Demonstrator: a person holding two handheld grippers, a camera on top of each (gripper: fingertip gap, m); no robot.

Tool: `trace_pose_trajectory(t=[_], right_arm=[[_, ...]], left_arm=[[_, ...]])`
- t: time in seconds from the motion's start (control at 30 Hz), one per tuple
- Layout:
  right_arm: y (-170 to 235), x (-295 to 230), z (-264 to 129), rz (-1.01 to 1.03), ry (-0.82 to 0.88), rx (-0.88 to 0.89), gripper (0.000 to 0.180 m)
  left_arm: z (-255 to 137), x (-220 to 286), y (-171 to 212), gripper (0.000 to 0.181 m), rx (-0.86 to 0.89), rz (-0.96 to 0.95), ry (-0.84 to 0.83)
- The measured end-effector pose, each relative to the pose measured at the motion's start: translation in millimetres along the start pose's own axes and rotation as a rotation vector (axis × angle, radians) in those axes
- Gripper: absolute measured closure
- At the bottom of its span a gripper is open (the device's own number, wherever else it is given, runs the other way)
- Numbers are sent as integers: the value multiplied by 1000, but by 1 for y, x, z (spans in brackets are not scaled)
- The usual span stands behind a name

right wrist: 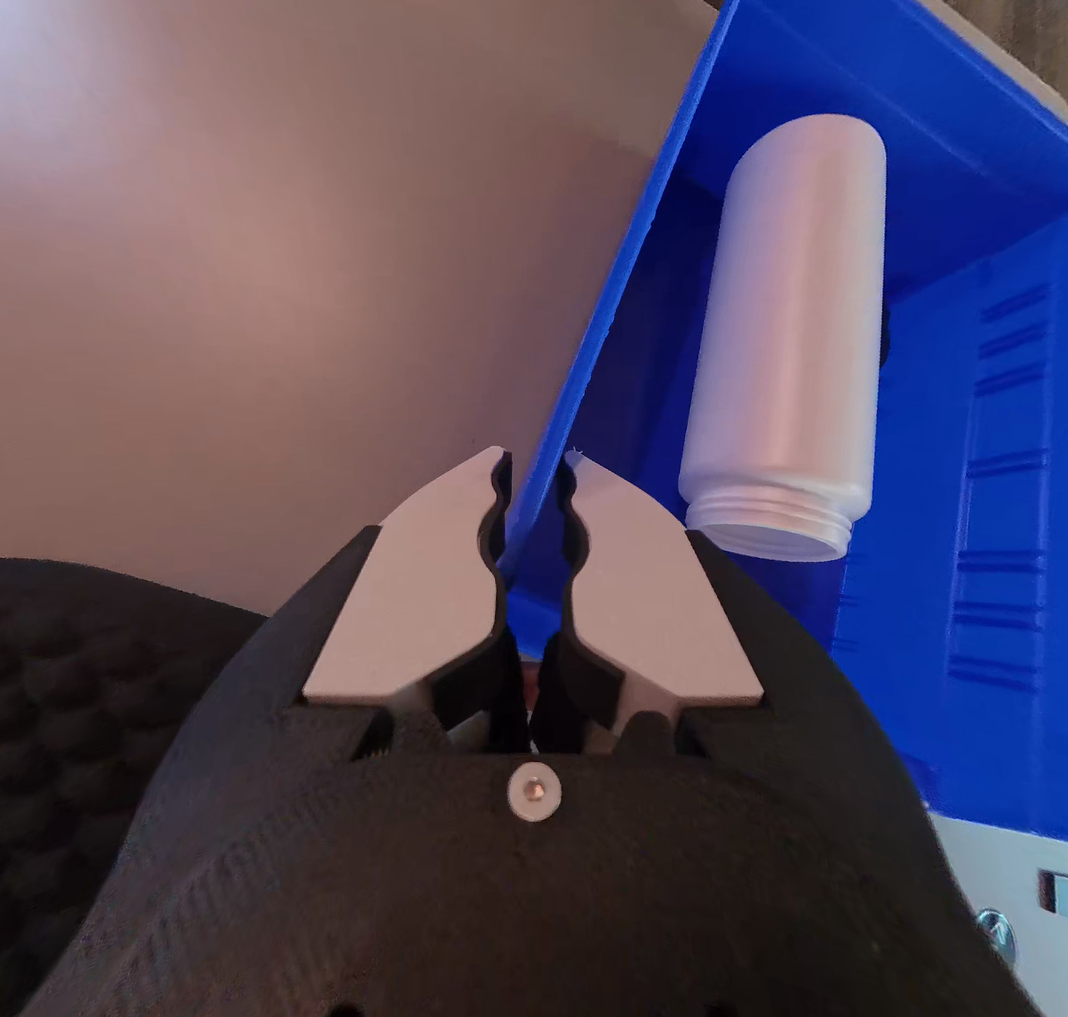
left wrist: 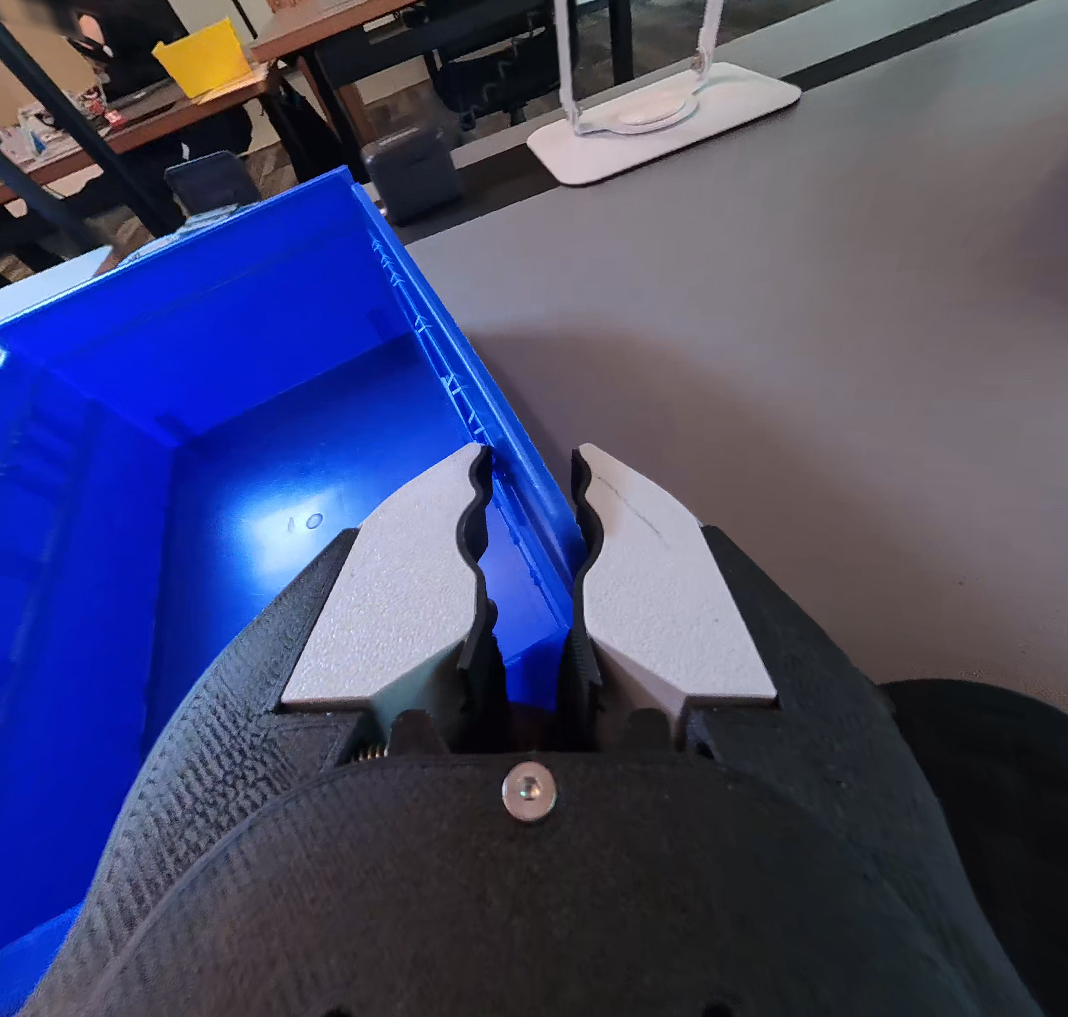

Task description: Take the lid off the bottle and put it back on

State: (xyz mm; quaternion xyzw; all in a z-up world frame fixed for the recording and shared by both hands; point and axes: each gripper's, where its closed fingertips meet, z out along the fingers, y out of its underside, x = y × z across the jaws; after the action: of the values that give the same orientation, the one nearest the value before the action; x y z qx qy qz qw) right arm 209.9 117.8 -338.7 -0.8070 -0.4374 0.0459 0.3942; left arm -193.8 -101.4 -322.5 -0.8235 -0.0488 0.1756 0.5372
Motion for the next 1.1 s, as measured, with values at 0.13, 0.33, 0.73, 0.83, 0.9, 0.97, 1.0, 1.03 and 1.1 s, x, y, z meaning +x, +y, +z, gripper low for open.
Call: trace_pose_trajectory(t=[0.13,0.33,0.73,0.83,0.9,0.97,1.0,1.03,1.1], right_arm=[[-6,-7,3,-13,0,7,165],[-15,-20,7,-11,-25,34,164],[-43,-61,17,-66,-107,90,162],[-53,-76,20,-72,-135,115,161],[-59,-87,21,-78,-156,131,160],[-64,-98,22,-89,-176,142,159],[-66,-103,22,-94,-187,147,158],[-69,-110,23,-101,-205,155,156],[-75,-126,22,-101,-250,177,151]], left_arm=[[11,19,-9,154,1,46,44],[27,53,-24,155,20,83,134],[50,125,-51,153,55,108,268],[55,141,-57,153,62,116,300],[59,151,-60,153,67,127,319],[61,158,-63,153,73,134,338],[62,161,-64,153,75,136,346],[63,163,-65,153,77,135,353],[63,164,-66,153,85,127,361]])
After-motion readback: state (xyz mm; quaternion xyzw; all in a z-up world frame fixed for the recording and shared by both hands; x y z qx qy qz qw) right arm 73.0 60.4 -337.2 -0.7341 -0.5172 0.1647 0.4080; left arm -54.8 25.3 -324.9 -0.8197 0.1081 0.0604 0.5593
